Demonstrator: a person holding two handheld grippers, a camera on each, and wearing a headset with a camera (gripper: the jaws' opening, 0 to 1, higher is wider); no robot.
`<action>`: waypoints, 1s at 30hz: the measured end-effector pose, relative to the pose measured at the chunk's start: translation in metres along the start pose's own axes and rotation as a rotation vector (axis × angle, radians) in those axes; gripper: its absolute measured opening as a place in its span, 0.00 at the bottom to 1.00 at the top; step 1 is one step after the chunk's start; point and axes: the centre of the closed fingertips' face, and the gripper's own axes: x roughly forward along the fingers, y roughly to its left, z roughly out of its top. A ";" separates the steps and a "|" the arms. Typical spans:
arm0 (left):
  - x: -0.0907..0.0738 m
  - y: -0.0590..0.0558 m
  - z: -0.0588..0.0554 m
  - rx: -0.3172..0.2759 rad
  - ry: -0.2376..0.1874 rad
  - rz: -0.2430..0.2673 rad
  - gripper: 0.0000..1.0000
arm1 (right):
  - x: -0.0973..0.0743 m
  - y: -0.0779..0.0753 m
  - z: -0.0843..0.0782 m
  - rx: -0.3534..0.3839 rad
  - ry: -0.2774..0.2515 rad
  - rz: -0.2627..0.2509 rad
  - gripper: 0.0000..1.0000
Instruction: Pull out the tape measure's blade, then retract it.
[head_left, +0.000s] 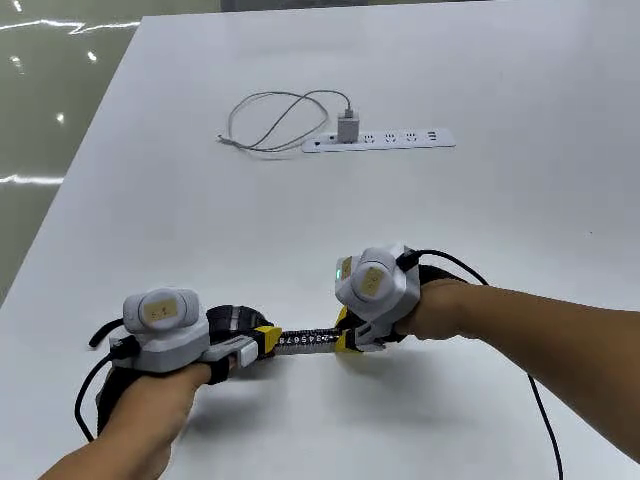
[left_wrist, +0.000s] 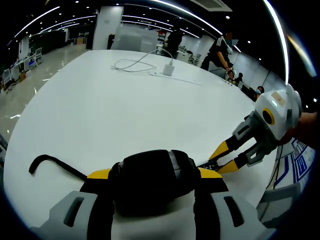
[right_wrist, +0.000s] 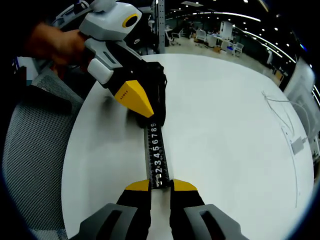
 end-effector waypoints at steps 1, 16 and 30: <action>0.000 0.000 0.000 0.000 0.000 0.000 0.61 | 0.000 0.000 0.000 0.001 -0.001 0.000 0.10; 0.000 0.000 0.000 -0.003 0.002 -0.002 0.61 | 0.002 0.000 0.004 0.005 -0.009 0.000 0.10; 0.000 0.000 0.000 -0.004 0.001 -0.004 0.61 | 0.004 0.001 0.007 0.012 -0.015 -0.001 0.10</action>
